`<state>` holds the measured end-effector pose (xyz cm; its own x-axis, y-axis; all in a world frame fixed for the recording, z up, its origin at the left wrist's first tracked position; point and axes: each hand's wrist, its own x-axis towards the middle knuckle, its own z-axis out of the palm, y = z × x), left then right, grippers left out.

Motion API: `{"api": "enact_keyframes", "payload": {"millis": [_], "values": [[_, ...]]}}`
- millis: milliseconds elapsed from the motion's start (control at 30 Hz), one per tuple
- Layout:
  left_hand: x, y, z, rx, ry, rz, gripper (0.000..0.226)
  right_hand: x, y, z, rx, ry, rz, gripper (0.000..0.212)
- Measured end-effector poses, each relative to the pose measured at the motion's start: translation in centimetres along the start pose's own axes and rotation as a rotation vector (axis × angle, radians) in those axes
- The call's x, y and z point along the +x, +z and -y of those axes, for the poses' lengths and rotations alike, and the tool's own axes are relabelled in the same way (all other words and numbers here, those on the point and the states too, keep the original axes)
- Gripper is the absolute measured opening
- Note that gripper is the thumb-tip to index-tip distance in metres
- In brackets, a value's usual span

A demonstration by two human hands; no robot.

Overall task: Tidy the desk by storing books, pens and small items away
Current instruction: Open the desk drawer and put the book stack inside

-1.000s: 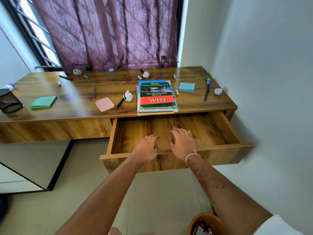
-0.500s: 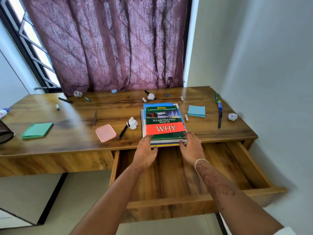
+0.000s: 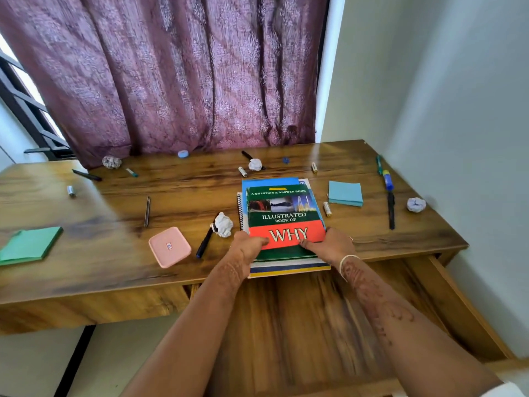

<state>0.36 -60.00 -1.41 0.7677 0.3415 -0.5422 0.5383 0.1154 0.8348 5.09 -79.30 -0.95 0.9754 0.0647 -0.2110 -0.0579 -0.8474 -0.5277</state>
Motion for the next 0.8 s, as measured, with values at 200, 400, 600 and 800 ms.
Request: {"api": "enact_keyframes", "payload": {"millis": [200, 400, 600, 800], "values": [[0.9, -1.1, -1.3, -0.171, -0.094, 0.06, 0.043, 0.9, -1.1, 0.2, 0.137, 0.003, 0.142, 0.037], [0.5, -0.4, -0.8, -0.272, -0.04, 0.111, 0.077, 1.9, -0.6, -1.2, 0.418, 0.092, 0.125, 0.055], [-0.6, -0.1, 0.3, -0.39, 0.012, 0.144, 0.057, 1.1, -0.5, -1.8, 0.569, 0.075, 0.125, 0.059], [-3.0, -1.0, -0.1, -0.408, 0.08, 0.187, 0.052, -1.0, -1.3, -2.9, 0.708, 0.036, 0.159, 0.075]]}}
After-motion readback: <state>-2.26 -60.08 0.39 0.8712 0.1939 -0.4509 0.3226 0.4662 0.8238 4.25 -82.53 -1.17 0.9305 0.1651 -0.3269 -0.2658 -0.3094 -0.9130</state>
